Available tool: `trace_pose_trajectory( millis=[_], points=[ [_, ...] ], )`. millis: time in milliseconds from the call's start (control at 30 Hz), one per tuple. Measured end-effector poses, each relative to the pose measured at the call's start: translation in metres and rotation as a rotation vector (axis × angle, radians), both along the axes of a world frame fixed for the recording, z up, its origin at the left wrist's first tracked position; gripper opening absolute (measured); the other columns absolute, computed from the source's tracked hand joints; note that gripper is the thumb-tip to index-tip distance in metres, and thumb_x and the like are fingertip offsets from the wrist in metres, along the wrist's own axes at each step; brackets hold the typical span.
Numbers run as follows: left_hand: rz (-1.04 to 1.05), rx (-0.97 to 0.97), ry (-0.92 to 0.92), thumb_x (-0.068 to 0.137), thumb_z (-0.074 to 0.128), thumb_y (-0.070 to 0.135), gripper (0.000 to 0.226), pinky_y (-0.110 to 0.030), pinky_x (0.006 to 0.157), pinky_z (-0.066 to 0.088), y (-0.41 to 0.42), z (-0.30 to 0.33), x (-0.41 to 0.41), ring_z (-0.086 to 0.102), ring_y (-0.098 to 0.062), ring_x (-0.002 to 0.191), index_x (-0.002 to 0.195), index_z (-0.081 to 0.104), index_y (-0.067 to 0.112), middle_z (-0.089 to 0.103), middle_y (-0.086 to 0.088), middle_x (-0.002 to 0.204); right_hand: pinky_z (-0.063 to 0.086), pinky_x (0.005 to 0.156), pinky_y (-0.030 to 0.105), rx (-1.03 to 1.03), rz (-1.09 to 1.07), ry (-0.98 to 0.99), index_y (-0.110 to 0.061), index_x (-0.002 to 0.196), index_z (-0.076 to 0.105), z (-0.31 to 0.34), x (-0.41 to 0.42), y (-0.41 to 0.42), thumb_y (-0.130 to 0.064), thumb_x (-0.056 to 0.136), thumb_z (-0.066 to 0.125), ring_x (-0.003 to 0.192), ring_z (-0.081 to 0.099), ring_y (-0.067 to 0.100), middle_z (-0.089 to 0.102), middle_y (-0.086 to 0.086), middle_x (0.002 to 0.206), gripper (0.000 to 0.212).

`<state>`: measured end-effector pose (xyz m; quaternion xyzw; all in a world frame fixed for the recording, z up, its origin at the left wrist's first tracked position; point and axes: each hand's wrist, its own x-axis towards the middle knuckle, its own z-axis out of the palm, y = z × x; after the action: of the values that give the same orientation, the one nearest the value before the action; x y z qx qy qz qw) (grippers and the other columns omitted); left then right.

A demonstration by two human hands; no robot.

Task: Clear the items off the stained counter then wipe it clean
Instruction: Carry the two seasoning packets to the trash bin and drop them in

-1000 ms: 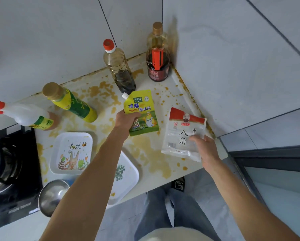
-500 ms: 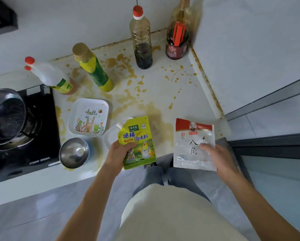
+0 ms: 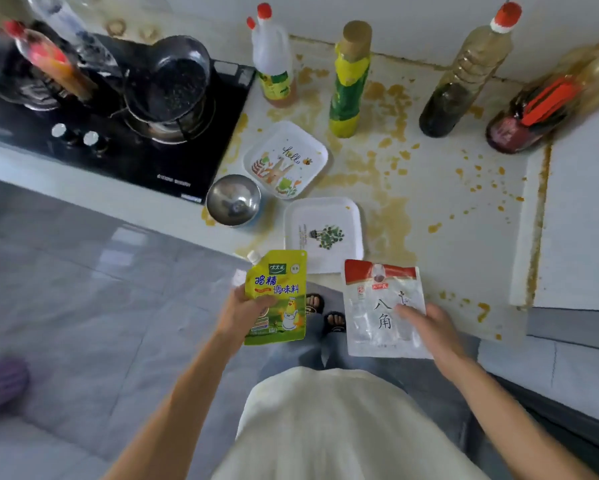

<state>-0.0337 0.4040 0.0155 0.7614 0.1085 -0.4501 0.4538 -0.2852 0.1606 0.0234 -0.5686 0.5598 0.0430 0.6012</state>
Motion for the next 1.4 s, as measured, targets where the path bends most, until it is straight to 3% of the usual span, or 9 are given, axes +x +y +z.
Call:
trace_pose_trajectory(
  millis=[133, 400, 600, 700, 867, 1100, 1267, 1400],
  points=[
    [0.29, 0.052, 0.07, 0.088, 0.078, 0.0, 0.018, -0.049, 0.085, 0.064, 0.07, -0.004, -0.039, 0.079, -0.035, 0.084, 0.102, 0.076, 0.011, 0.083, -0.012, 0.094, 0.059, 0.08, 0.037, -0.022, 0.27, -0.015, -0.025, 0.095, 0.082, -0.003, 0.038, -0.005, -0.032, 0.092, 0.074, 0.085, 0.078, 0.016, 0.082, -0.005, 0.089, 0.011],
    [0.793, 0.07, 0.169, 0.092, 0.074, -0.001, 0.022, -0.056, 0.089, 0.064, 0.194, -0.006, -0.13, 0.079, -0.043, 0.096, 0.112, 0.073, 0.005, 0.082, -0.018, 0.104, 0.054, 0.06, 0.015, -0.003, 0.695, -0.064, -0.03, 0.091, 0.082, 0.003, 0.142, 0.063, -0.026, 0.091, 0.073, 0.079, 0.077, 0.005, 0.082, -0.009, 0.089, 0.01],
    [1.057, 0.061, 0.213, 0.092, 0.074, 0.0, 0.024, -0.057, 0.089, 0.064, 0.269, -0.012, -0.18, 0.08, -0.042, 0.094, 0.116, 0.072, 0.003, 0.082, -0.018, 0.102, 0.051, 0.054, 0.014, -0.033, 0.967, -0.045, -0.02, 0.088, 0.078, -0.001, 0.217, 0.163, -0.02, 0.092, 0.073, 0.067, 0.074, -0.001, 0.08, -0.013, 0.079, 0.007],
    [1.152, 0.048, 0.224, 0.091, 0.074, -0.001, 0.026, -0.061, 0.094, 0.062, 0.307, -0.015, -0.185, 0.079, -0.043, 0.097, 0.117, 0.072, 0.002, 0.082, -0.019, 0.104, 0.058, 0.065, 0.027, -0.059, 1.062, -0.031, -0.016, 0.096, 0.079, -0.005, 0.239, 0.213, -0.02, 0.093, 0.073, 0.076, 0.076, 0.012, 0.082, -0.003, 0.087, 0.008],
    [1.25, -0.014, 0.197, 0.091, 0.074, -0.002, 0.022, -0.059, 0.091, 0.063, 0.363, -0.025, -0.159, 0.08, -0.041, 0.095, 0.111, 0.074, 0.006, 0.083, -0.015, 0.099, 0.06, 0.076, 0.037, -0.08, 1.141, -0.005, -0.015, 0.1, 0.079, -0.014, 0.259, 0.273, -0.019, 0.093, 0.073, 0.084, 0.076, 0.022, 0.082, 0.001, 0.092, 0.01],
    [1.321, -0.089, 0.121, 0.09, 0.074, -0.002, 0.019, -0.038, 0.067, 0.065, 0.422, -0.021, -0.082, 0.082, -0.026, 0.077, 0.104, 0.074, 0.011, 0.084, -0.01, 0.095, 0.055, 0.065, 0.032, -0.18, 1.185, 0.042, -0.022, 0.098, 0.079, -0.014, 0.314, 0.301, -0.029, 0.094, 0.072, 0.083, 0.078, 0.02, 0.081, -0.009, 0.085, 0.011],
    [1.371, -0.092, 0.096, 0.091, 0.074, -0.002, 0.019, -0.048, 0.086, 0.064, 0.46, -0.021, -0.023, 0.08, -0.033, 0.089, 0.104, 0.074, 0.012, 0.083, -0.012, 0.1, 0.058, 0.075, 0.037, -0.212, 1.198, 0.058, -0.023, 0.098, 0.08, -0.021, 0.38, 0.322, -0.027, 0.093, 0.071, 0.087, 0.077, 0.021, 0.081, -0.009, 0.087, 0.01],
    [1.418, -0.076, 0.094, 0.092, 0.074, 0.0, 0.018, -0.046, 0.083, 0.065, 0.488, -0.023, 0.017, 0.079, -0.035, 0.091, 0.107, 0.074, 0.008, 0.083, -0.014, 0.102, 0.056, 0.069, 0.034, -0.19, 1.235, 0.058, -0.025, 0.097, 0.079, -0.03, 0.443, 0.362, -0.027, 0.094, 0.07, 0.084, 0.077, 0.019, 0.081, -0.011, 0.084, 0.009]
  ],
)
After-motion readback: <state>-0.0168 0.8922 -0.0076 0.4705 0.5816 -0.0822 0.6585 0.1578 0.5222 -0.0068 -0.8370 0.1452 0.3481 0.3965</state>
